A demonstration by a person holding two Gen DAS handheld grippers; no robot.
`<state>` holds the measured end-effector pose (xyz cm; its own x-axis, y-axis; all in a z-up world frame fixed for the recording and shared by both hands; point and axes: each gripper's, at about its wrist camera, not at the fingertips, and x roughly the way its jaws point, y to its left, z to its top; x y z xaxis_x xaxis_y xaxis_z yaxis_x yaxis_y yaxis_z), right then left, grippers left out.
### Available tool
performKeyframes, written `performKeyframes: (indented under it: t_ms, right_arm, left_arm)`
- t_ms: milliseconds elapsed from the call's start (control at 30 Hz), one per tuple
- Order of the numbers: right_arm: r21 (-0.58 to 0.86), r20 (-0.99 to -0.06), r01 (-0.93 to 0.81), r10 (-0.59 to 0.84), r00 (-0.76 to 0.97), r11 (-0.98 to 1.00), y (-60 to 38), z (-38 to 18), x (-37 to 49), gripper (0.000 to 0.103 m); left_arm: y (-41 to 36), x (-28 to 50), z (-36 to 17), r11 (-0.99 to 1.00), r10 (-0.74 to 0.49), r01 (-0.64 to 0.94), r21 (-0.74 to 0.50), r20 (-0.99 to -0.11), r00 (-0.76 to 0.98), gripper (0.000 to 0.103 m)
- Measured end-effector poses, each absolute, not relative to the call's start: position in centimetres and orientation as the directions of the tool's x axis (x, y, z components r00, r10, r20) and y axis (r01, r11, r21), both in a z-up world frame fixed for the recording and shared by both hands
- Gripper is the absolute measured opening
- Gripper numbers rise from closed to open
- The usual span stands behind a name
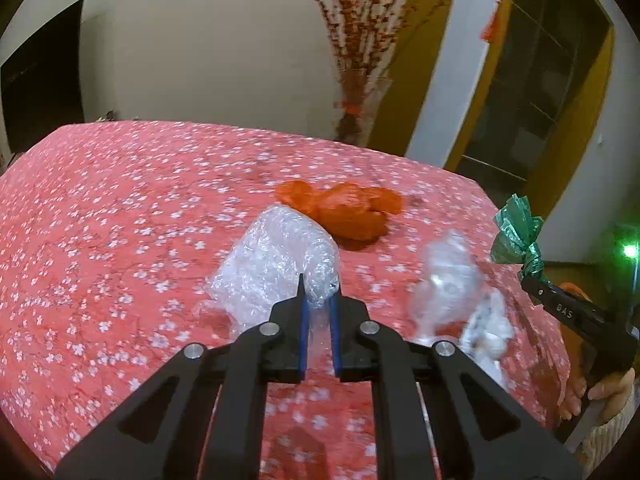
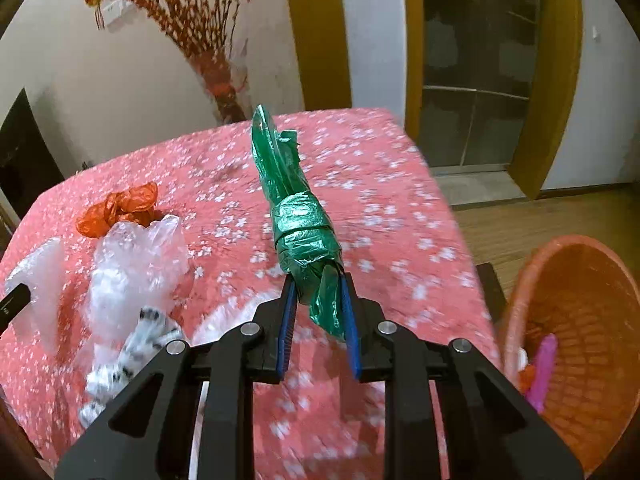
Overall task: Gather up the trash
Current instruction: 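Grasp bubble wrap with the left gripper while the right gripper grasps the green bag, then carry bubble wrap and green bag over the basket and open both grippers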
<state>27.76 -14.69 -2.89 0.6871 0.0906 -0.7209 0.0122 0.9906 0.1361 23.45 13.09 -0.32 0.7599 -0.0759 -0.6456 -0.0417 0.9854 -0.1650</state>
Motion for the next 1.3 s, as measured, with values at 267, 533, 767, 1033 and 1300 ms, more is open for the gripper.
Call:
performKeyframes:
  t_ms: [267, 533, 767, 1033, 1300]
  right_arm:
    - [0.114, -0.673, 0.066, 0.027, 0.740, 0.991, -18.4, -1.0, 22.7, 0.022]
    - [0.087, -0.635, 0.155, -0.065, 0.770, 0.984, -22.1, 0.2, 18.0, 0.022]
    - [0.096, -0.622, 0.241, -0.131, 0.772, 0.966, -25.7, 0.3, 15.3, 0.022]
    - [0.133, -0.621, 0.326, -0.177, 0.764, 0.936, -29.8, -0.3, 13.2, 0.022]
    - [0.159, -0.622, 0.395, -0.218, 0.752, 0.905, -33.5, -0.8, 11.7, 0.022]
  left_arm:
    - [8.0, 22.0, 1.1, 0.984, -0.160, 0.073, -0.162, -0.628, 0.762, 0.010]
    - [0.9, 20.1, 2.3, 0.963, -0.268, 0.221, -0.153, -0.613, 0.743, 0.010]
    - [-5.4, 19.4, 3.0, 0.928, -0.360, 0.336, -0.158, -0.605, 0.710, 0.010]
    - [-11.7, 18.9, 3.6, 0.873, -0.471, 0.441, -0.207, -0.592, 0.654, 0.010]
    - [-18.3, 18.8, 3.4, 0.802, -0.569, 0.548, -0.237, -0.583, 0.580, 0.010]
